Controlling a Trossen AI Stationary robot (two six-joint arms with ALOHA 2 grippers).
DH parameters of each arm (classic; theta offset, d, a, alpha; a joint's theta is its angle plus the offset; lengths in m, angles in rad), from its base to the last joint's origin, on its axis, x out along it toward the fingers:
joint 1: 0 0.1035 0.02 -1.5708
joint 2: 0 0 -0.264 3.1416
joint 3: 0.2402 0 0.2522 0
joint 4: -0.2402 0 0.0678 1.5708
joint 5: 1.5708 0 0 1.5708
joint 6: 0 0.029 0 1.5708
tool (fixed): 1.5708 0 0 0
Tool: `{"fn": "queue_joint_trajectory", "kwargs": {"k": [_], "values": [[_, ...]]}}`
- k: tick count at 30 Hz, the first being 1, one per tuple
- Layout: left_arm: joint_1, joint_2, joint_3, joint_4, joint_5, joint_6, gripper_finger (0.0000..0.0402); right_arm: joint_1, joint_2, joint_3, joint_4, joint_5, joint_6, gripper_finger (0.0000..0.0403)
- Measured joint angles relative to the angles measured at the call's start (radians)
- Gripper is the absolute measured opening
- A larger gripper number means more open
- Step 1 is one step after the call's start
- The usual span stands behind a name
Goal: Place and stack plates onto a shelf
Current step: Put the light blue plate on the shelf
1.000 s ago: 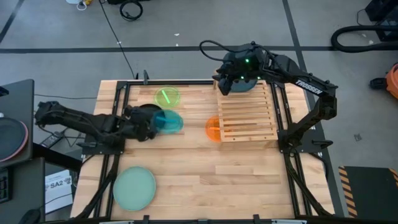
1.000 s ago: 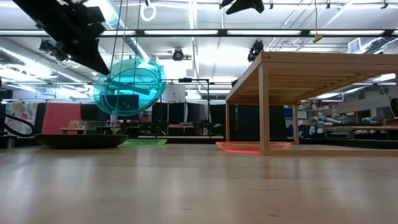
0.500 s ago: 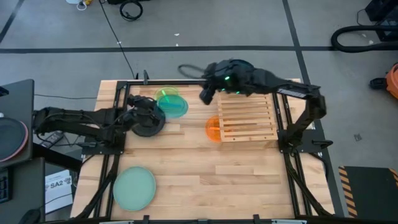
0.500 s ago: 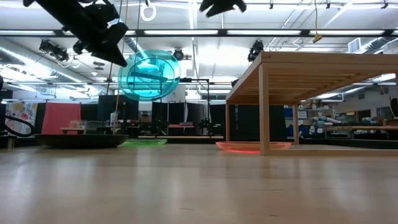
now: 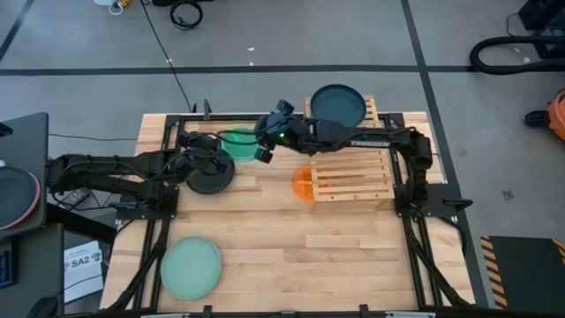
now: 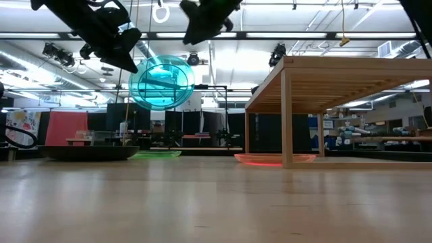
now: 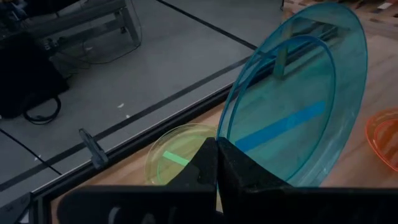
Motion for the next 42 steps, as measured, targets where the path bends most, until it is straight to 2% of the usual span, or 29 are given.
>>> {"fn": "queue_joint_trajectory", "kwargs": {"k": [6,11,16,26,33,42], "values": [[0.0,0.0,0.0,0.0,0.001,0.0,0.0002,-0.001,0.042,0.0,0.071,0.0,-0.049,0.0167],[-0.001,0.0,0.0,0.002,0.005,-0.001,0.0002,-0.005,0.041,0.0,0.073,-0.016,-0.062,0.0167],[-0.001,0.0,0.0,0.05,0.054,0.002,0.0002,-0.011,0.041,0.0,0.066,-0.06,-0.063,0.0167],[-0.001,0.0,0.0,0.104,0.057,0.059,0.0002,-0.022,0.04,0.0,0.045,-0.056,-0.05,0.0157],[-0.001,0.0,0.0,0.105,0.057,0.063,0.0002,-0.029,0.04,0.0,0.026,-0.055,-0.03,0.0128],[-0.001,0.0,0.0,0.106,0.057,0.062,0.0002,-0.034,0.04,0.0,0.02,-0.062,-0.029,0.0067]]}}
